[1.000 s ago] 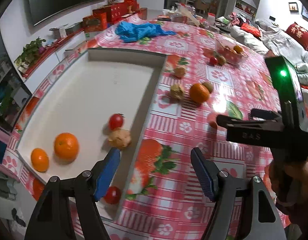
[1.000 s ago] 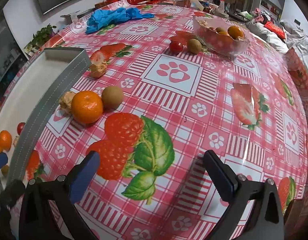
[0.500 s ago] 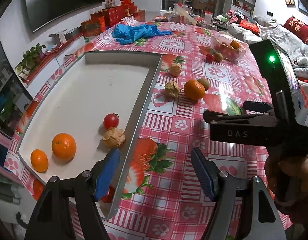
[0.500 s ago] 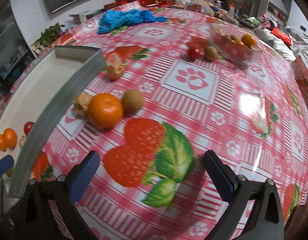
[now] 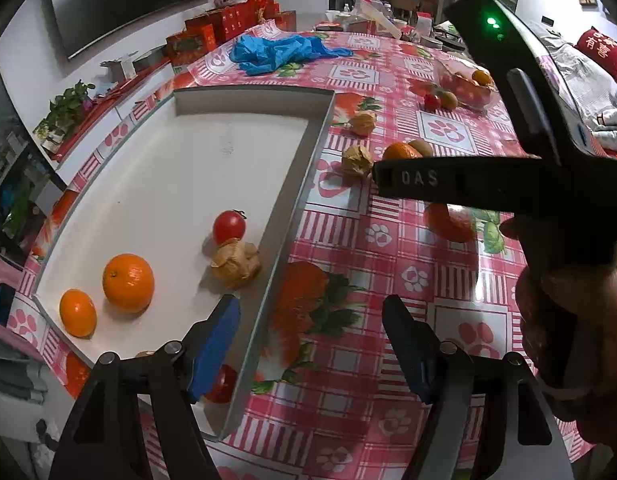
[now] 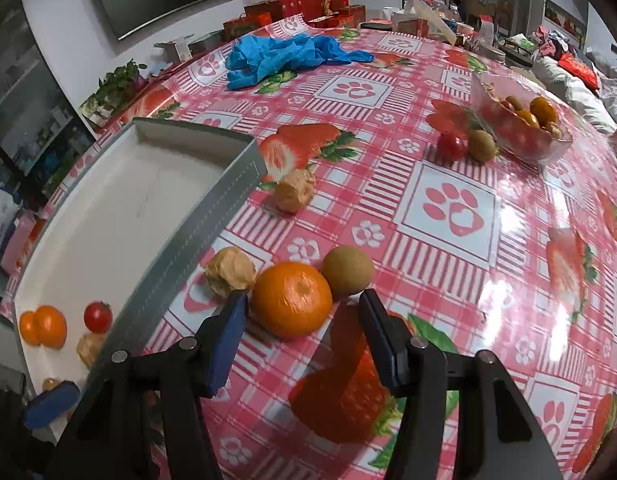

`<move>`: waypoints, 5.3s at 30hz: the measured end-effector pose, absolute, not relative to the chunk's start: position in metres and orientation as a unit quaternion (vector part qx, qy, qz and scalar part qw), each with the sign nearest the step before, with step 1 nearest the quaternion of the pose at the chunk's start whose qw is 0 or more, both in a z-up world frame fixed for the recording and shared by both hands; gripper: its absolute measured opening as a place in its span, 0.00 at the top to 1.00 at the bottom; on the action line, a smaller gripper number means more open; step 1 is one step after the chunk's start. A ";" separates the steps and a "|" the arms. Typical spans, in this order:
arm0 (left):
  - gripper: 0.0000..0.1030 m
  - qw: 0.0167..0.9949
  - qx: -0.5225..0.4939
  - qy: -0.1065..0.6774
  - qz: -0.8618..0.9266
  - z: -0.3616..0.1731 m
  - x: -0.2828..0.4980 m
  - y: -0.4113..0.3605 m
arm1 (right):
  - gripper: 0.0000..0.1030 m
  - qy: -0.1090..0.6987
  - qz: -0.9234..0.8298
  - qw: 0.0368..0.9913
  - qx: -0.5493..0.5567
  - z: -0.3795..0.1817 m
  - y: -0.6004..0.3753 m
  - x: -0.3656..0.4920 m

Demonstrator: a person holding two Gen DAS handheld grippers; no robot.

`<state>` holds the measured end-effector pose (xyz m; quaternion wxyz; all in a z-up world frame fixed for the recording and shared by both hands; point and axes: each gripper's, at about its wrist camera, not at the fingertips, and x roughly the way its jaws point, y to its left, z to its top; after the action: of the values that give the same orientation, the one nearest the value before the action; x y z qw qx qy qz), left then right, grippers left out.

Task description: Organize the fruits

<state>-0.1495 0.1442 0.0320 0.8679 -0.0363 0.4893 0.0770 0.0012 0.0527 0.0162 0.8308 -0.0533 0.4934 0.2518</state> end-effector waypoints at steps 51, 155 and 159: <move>0.28 0.859 -0.060 0.499 0.100 0.009 -0.027 0.110 | 0.00 0.457 0.155 0.873 -0.069 0.001 -0.092 -0.052; 0.67 0.877 -0.060 0.476 0.024 0.015 -0.107 0.110 | 0.61 0.480 0.197 0.853 -0.049 0.016 -0.055 -0.038; 0.67 0.879 -0.063 0.472 0.023 0.019 -0.112 0.113 | 0.61 0.488 0.203 0.848 -0.033 0.016 -0.063 -0.042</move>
<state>-0.1117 0.1129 0.0193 0.8793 -0.0629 0.4715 0.0227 -0.0416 -0.0634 0.0163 0.8483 -0.0333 0.4880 0.2029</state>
